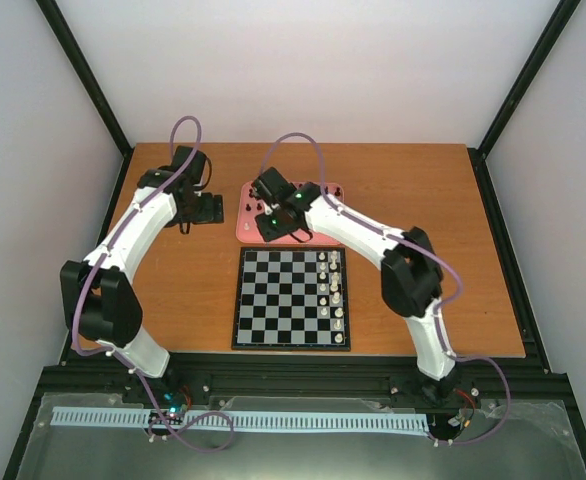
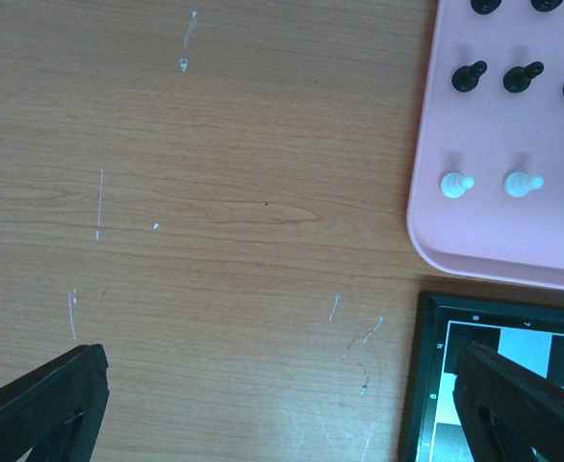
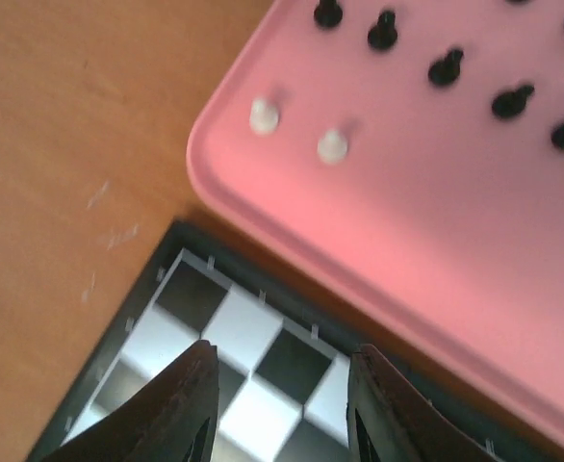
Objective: Set up the chess pieces on the board
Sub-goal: Pick up the chess piece from the storage box.
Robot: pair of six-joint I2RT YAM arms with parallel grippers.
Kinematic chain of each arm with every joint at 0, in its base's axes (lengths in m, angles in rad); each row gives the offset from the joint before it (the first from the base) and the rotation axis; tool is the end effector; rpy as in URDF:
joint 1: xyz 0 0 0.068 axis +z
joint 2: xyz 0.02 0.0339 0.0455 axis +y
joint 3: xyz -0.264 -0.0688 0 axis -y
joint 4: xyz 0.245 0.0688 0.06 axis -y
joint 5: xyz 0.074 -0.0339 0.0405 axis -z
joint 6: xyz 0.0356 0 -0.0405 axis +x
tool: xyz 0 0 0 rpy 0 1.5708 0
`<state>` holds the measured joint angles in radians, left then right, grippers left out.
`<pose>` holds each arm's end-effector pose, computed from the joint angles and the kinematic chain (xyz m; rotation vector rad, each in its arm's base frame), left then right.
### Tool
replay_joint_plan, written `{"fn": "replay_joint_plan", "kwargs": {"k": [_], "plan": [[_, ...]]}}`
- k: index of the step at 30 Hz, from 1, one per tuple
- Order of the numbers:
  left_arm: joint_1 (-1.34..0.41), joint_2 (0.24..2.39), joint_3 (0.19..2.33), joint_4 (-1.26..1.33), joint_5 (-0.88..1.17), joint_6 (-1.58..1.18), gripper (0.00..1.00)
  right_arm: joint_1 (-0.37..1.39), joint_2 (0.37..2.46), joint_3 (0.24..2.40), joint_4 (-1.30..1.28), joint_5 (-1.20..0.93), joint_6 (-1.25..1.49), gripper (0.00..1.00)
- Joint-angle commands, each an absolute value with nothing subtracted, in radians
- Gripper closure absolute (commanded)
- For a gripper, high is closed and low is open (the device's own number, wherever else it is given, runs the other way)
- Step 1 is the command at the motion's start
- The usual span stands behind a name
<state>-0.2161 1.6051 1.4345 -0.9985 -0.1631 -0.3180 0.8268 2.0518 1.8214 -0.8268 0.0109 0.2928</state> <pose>0.3171 -0.0637 0.2944 -0.1831 2.7056 0.0681 0.3038 0.3295 0.2546 -0.7028 2.5839 0.3610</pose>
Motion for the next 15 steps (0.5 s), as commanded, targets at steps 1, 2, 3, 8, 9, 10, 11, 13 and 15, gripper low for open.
{"fn": "replay_joint_plan", "kwargs": {"k": [1, 2, 3, 8, 9, 10, 11, 13, 15], "plan": [[-0.221, 1.570, 1.481, -1.017, -0.163, -0.324, 0.00, 0.801, 2.223, 2.006, -0.839, 0.031, 0.273, 0.57], [-0.221, 1.568, 1.481, -1.017, -0.162, -0.324, 0.00, 0.795, 2.259, 2.035, -0.835, 0.022, 0.275, 0.57], [-0.220, 1.566, 1.479, -1.018, -0.158, -0.325, 0.00, 0.789, 2.291, 2.062, -0.831, 0.013, 0.276, 0.57], [-0.221, 1.556, 1.464, -1.014, -0.160, -0.322, 0.00, 0.755, 2.435, 2.210, -0.842, -0.043, 0.250, 0.58], [-0.221, 1.555, 1.460, -1.014, -0.163, -0.322, 0.00, 0.749, 2.457, 2.243, -0.849, -0.049, 0.246, 0.58], [-0.221, 1.554, 1.459, -1.013, -0.164, -0.322, 0.00, 0.745, 2.474, 2.265, -0.854, -0.059, 0.239, 0.58], [-0.221, 1.556, 1.457, -1.012, -0.163, -0.322, 0.00, 0.742, 2.491, 2.281, -0.855, -0.062, 0.232, 0.58], [-0.221, 1.560, 1.457, -1.010, -0.163, -0.321, 0.00, 0.739, 2.515, 2.303, -0.862, -0.059, 0.225, 0.58], [-0.221, 1.567, 1.459, -1.008, -0.161, -0.322, 0.00, 0.736, 2.531, 2.314, -0.864, -0.057, 0.218, 0.58]]}}
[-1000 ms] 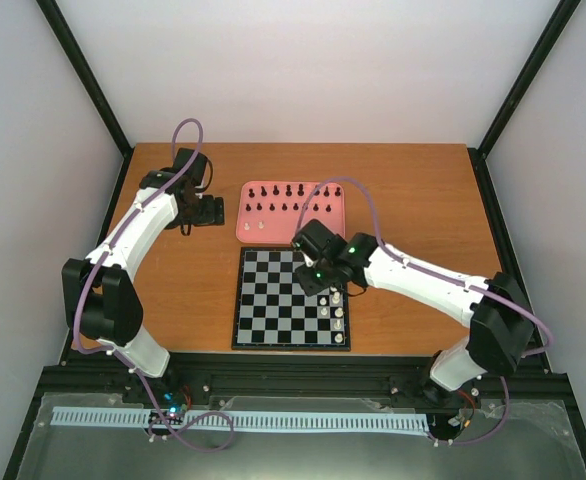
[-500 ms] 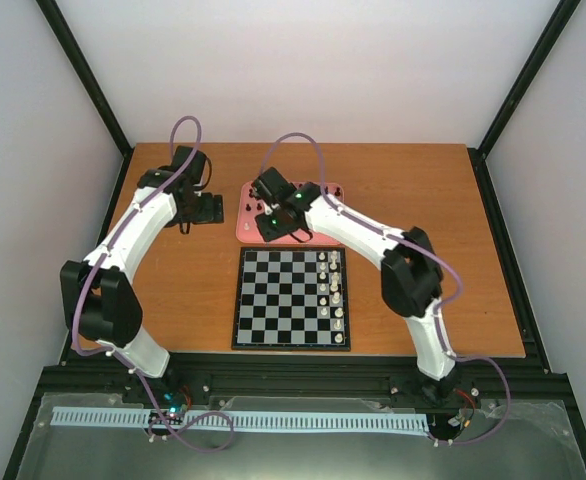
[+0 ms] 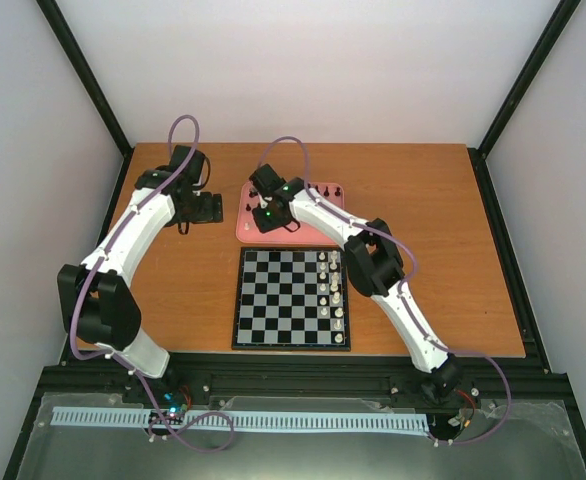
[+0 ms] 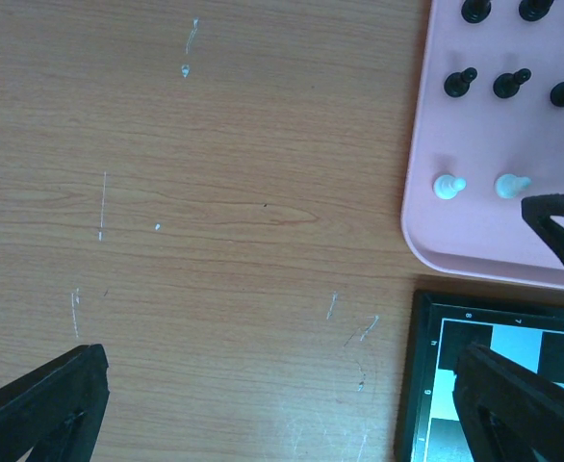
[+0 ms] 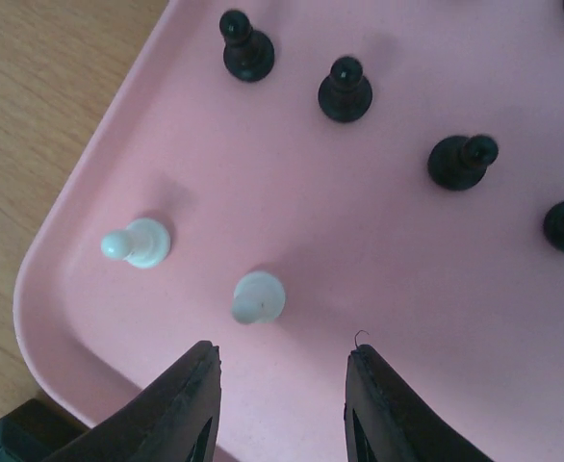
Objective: Set up the chess pieces on the board
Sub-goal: Pick up the chess piece from the storage box.
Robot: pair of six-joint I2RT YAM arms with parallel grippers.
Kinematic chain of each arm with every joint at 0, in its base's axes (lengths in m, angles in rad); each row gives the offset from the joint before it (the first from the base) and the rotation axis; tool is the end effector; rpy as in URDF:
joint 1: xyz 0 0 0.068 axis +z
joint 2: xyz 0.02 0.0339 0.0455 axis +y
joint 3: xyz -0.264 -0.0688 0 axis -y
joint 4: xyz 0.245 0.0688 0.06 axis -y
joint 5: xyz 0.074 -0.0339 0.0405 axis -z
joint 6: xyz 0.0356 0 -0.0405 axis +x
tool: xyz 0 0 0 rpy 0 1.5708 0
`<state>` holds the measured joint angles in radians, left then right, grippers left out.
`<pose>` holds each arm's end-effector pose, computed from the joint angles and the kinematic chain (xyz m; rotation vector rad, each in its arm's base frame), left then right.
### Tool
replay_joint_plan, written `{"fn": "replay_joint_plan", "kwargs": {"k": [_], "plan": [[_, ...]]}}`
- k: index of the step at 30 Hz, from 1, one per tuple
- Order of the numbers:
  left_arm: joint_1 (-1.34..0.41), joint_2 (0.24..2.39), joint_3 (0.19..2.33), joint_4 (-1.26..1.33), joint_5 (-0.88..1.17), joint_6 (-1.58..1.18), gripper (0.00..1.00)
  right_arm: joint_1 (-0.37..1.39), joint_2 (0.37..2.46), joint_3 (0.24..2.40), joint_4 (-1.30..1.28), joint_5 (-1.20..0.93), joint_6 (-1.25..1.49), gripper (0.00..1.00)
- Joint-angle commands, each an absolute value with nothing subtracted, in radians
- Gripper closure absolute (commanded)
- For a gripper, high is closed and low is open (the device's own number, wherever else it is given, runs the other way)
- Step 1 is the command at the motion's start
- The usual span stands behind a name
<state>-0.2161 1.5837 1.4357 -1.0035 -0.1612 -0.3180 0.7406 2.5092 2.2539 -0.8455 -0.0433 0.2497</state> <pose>0.3128 -0.0628 0.3010 -0.1835 2.6893 0.0587 0.3937 0.3620 0.1680 -0.6760 2.6403 0.3620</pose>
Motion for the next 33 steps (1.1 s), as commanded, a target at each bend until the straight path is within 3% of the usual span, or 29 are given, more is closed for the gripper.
{"fn": "replay_joint_plan", "kwargs": {"k": [1, 19, 33], "plan": [[-0.220, 1.570, 1.461, -1.008, -0.159, -0.322, 0.00, 0.736, 2.536, 2.314, -0.862, -0.058, 0.217, 0.58], [-0.221, 1.604, 1.466, -1.004, -0.158, -0.321, 0.00, 0.717, 2.665, 2.428, -0.839, -0.105, 0.204, 0.61], [-0.221, 1.616, 1.466, -0.999, -0.149, -0.322, 0.00, 0.707, 2.658, 2.431, -0.867, -0.087, 0.198, 0.90]]}}
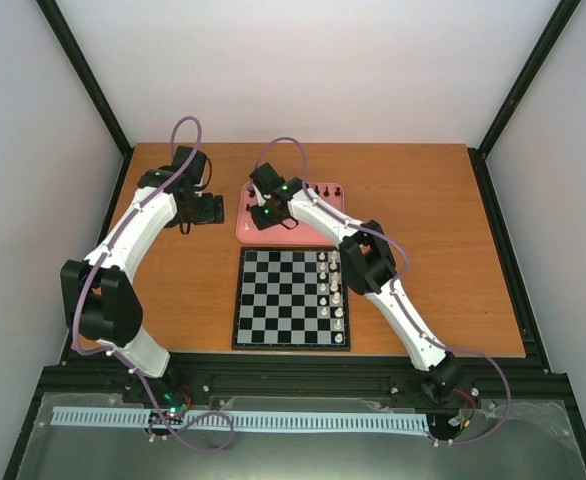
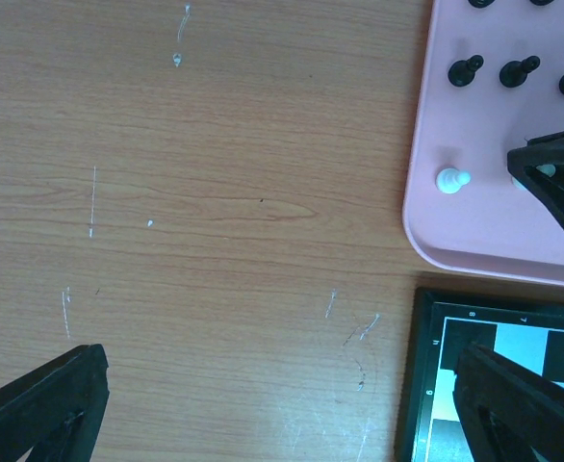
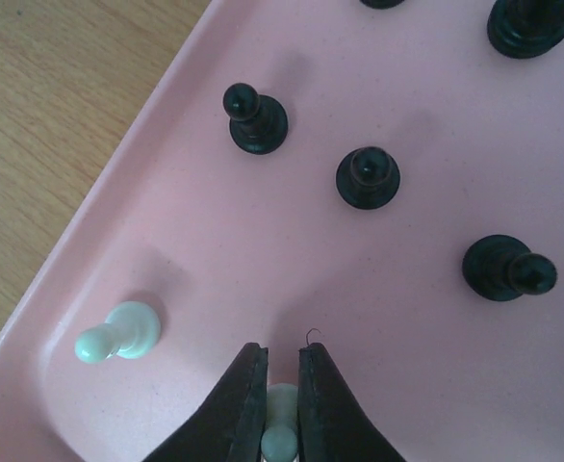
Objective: Set up the chess pieces on the board
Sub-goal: Pick up the chess piece from the storage box, then place the chess piece on the chessboard.
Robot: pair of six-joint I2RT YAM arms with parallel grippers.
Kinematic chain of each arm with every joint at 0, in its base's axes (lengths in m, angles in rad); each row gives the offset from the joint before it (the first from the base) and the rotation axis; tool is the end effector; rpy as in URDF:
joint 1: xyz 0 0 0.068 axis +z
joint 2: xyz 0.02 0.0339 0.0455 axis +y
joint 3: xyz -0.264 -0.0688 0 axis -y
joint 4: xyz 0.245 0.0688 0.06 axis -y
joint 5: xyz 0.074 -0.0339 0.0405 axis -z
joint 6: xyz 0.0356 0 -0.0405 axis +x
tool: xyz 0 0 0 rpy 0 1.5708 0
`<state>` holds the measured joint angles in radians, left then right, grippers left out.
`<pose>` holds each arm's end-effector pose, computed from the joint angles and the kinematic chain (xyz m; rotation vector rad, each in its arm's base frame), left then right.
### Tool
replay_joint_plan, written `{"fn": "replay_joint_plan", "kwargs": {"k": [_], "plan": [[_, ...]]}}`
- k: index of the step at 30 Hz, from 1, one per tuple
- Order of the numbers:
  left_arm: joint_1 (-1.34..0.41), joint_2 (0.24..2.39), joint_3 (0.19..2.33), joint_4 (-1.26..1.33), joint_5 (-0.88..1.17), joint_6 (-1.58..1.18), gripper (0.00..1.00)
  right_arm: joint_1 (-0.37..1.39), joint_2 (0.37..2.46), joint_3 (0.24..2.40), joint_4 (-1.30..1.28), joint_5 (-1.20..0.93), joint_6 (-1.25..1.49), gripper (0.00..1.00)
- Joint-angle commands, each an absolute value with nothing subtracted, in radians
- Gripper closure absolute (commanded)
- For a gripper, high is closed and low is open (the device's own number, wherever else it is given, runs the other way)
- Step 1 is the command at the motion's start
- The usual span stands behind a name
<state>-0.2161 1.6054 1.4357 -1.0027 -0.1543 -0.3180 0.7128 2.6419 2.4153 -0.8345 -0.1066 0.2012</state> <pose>0.3168 -0.0639 0.2945 -0.1807 2.7113 0.0578 0.4191 0.3673 0.1479 -0.7186 2.5994 0.4391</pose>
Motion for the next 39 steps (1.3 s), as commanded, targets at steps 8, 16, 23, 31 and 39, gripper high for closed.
{"fn": "replay_joint_plan", "kwargs": {"k": [8, 16, 23, 31, 39], "plan": [[-0.221, 1.597, 1.461, -1.003, -0.156, -0.321, 0.00, 0.707, 2.526, 2.423, -0.891, -0.051, 0.156, 0.93], [-0.221, 1.570, 1.445, -0.995, -0.151, -0.322, 0.00, 0.728, 2.166, 2.035, -0.866, -0.041, 0.177, 0.94], [-0.221, 1.556, 1.433, -0.985, -0.148, -0.327, 0.00, 0.822, 1.819, 1.553, -0.839, -0.034, 0.284, 0.94], [-0.221, 1.564, 1.424, -0.977, -0.144, -0.332, 0.00, 0.965, 1.564, 1.191, -0.806, -0.002, 0.426, 0.94], [-0.221, 1.575, 1.419, -0.970, -0.143, -0.337, 0.00, 0.995, 1.470, 0.985, -0.686, 0.010, 0.501, 0.94]]}}
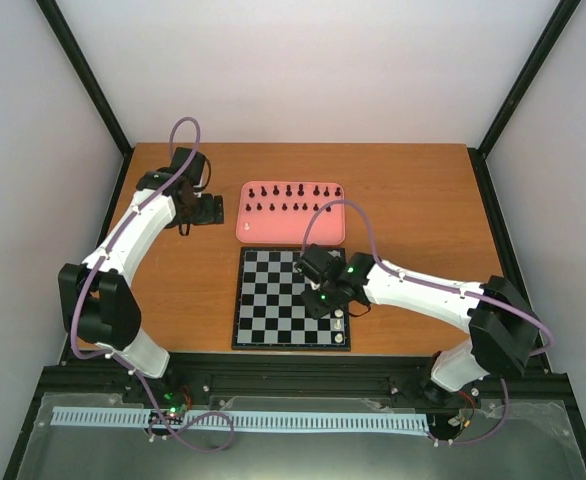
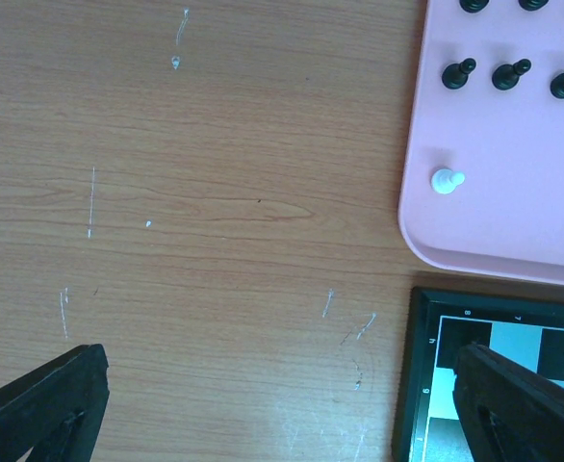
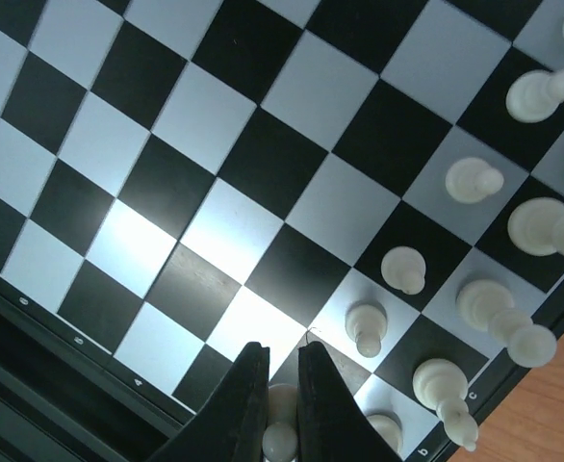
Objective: Set up the chess pieces on the board
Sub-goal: Place the chess piece on the chessboard.
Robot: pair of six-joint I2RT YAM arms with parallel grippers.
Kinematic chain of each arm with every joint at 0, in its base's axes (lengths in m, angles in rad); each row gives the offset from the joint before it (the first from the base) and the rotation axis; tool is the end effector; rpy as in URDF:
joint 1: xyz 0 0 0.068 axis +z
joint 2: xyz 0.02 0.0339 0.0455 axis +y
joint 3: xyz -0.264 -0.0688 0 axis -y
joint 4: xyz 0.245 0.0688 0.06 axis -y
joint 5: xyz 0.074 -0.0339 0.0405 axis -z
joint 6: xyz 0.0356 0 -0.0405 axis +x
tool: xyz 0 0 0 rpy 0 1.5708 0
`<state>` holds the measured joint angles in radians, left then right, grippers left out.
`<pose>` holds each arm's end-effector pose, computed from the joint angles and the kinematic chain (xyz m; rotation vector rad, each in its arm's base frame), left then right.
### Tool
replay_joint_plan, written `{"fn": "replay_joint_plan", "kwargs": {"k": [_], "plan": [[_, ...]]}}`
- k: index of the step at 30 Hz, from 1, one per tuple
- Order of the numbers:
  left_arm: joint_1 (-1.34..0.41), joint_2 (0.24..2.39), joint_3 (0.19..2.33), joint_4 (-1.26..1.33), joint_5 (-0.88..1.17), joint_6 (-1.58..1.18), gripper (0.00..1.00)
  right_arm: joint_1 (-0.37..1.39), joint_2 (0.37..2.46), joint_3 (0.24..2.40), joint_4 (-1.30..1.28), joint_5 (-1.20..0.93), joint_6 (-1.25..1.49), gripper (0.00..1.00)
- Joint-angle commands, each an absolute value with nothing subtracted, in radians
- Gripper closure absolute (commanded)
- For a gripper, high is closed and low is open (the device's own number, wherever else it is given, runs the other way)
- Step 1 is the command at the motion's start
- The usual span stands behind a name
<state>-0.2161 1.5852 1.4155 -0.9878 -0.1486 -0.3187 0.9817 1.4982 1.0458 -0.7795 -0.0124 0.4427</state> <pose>0.3130 -0.0633 0.2952 -0.1808 2.6986 0.0443 0.1574 0.2363 0.2203 -0.7682 2.7697 0.3348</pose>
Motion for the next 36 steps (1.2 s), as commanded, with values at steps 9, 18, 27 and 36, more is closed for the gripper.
{"fn": "replay_joint_plan", "kwargs": {"k": [9, 18, 27, 36], "plan": [[-0.221, 1.573, 1.415, -0.974, -0.159, -0.336, 0.00, 1.025, 1.453, 0.902, -0.647, 0.001, 0.509, 0.93], [-0.221, 1.572, 1.407, -0.968, -0.154, -0.336, 0.00, 1.025, 1.436, 0.857, -0.627, -0.006, 0.530, 0.93], [-0.221, 1.577, 1.408, -0.968, -0.153, -0.335, 0.00, 1.025, 1.438, 0.823, -0.601, 0.016, 0.548, 0.87], [-0.221, 1.581, 1.411, -0.966, -0.153, -0.335, 0.00, 1.025, 1.459, 0.827, -0.599, 0.022, 0.540, 0.83]]}}
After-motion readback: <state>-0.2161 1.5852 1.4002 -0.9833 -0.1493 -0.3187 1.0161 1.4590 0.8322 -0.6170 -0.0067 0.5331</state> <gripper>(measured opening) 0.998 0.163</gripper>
